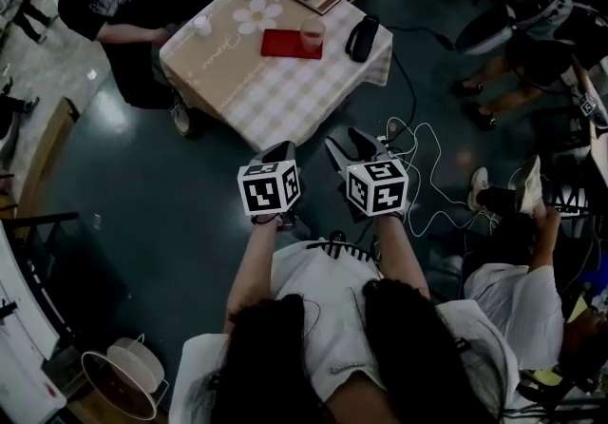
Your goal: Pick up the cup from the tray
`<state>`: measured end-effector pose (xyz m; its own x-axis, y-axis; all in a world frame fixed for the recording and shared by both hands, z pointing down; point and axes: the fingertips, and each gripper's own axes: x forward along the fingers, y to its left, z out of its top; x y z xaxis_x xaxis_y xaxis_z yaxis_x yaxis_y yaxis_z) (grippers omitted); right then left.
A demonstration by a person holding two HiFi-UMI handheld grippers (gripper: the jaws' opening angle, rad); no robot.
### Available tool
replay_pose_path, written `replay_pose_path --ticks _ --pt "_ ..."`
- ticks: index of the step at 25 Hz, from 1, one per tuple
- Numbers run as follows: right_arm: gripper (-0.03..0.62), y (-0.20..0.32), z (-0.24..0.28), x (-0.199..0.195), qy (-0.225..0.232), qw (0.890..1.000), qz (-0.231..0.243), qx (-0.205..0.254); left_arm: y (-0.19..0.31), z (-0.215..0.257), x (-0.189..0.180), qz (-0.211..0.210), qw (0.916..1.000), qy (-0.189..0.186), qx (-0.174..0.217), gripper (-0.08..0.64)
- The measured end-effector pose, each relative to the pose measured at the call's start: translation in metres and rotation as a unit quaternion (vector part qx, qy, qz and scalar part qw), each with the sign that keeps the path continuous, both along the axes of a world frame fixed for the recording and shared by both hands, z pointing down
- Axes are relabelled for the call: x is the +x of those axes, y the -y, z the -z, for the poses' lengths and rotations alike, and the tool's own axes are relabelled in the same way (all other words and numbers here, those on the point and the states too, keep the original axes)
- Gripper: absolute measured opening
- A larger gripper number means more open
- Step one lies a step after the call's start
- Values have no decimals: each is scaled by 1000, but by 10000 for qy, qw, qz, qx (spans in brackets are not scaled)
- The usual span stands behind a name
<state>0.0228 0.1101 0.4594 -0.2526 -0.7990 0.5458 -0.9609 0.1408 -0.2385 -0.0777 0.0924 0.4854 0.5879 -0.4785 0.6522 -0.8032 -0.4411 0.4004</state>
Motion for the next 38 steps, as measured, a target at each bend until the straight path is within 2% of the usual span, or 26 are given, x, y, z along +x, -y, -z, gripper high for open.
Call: replay_pose_path --ticks 4,9,19,26,38 --pt "216 15 -7 -9 202 9997 -7 -147 16 0 -6 -91 10000 9 19 3" --pt "222 37 -3 -13 16 10000 -35 -88 39 4 -10 -182 9998 -9 104 4" --pt "239 59 0 -10 29 9998 -201 -25 59 6 -16 -224 9997 65 118 3" --pt "244 84 -3 1 76 9998 -161 -10 79 2 -4 -187 9997 97 86 3" --pt "286 170 -15 35 27 9999 86 -110 159 -4 24 103 9999 120 -35 4"
